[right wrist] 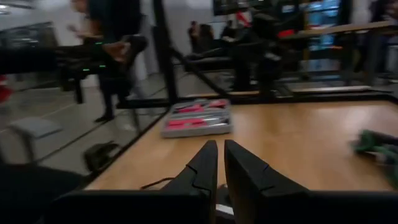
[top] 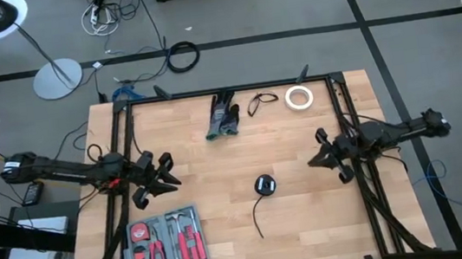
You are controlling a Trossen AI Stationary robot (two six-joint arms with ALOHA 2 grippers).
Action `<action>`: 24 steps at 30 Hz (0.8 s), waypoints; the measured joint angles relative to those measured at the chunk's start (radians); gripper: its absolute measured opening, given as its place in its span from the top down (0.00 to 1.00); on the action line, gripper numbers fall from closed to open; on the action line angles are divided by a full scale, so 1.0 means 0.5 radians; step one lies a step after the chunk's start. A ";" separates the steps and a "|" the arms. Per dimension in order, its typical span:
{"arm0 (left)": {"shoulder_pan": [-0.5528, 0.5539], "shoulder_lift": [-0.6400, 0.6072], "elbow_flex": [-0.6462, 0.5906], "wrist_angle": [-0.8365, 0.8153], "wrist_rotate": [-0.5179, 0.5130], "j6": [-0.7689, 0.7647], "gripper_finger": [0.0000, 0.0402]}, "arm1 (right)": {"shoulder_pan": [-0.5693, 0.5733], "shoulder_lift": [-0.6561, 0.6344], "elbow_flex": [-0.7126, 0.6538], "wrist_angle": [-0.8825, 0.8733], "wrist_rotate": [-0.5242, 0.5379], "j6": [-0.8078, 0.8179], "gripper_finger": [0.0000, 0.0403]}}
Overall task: Coil cords
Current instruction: Return to Home Position
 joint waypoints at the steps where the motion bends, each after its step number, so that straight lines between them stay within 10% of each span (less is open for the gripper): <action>1: 0.000 -0.041 0.000 -0.065 -0.004 0.000 0.75 | -0.042 0.000 0.000 0.003 0.000 0.000 0.92; 24: 0.077 -0.834 -0.001 -1.046 -0.018 0.000 0.75 | -1.027 0.000 -0.002 0.000 0.006 0.000 0.92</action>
